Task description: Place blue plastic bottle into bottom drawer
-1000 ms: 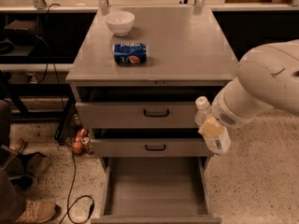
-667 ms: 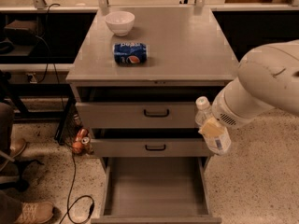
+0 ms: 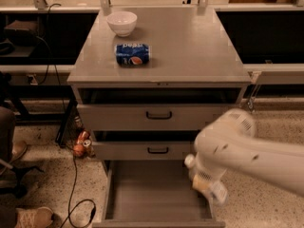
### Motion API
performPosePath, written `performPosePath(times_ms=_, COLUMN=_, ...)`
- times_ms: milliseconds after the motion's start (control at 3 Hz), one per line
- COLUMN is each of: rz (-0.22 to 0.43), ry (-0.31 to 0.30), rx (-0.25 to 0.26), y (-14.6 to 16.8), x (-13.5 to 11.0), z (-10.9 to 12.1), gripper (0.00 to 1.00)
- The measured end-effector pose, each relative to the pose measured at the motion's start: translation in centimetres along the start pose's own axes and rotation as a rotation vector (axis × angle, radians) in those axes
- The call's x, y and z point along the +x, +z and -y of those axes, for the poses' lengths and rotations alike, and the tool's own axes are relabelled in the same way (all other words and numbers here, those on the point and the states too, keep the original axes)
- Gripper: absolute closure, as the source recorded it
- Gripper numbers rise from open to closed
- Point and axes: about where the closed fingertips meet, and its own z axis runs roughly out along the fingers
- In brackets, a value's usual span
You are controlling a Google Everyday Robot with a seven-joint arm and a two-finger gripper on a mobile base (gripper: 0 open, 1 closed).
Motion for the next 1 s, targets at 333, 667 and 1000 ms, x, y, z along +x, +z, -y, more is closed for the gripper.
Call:
performPosePath(times_ms=333, rz=-0.092, ry=-0.016, rx=-0.08, y=9.1, x=1.1, z=-4.4, gripper=1.0)
performPosePath(times_ms=667, rz=-0.109, ry=0.051, rx=-0.093, y=10.2, x=1.4, z=-4.9, gripper=1.0)
performPosePath(times_ms=1000, rz=-0.107, ry=0.052, rx=-0.09, y=10.0, x=1.4, z=-4.8, gripper=1.0)
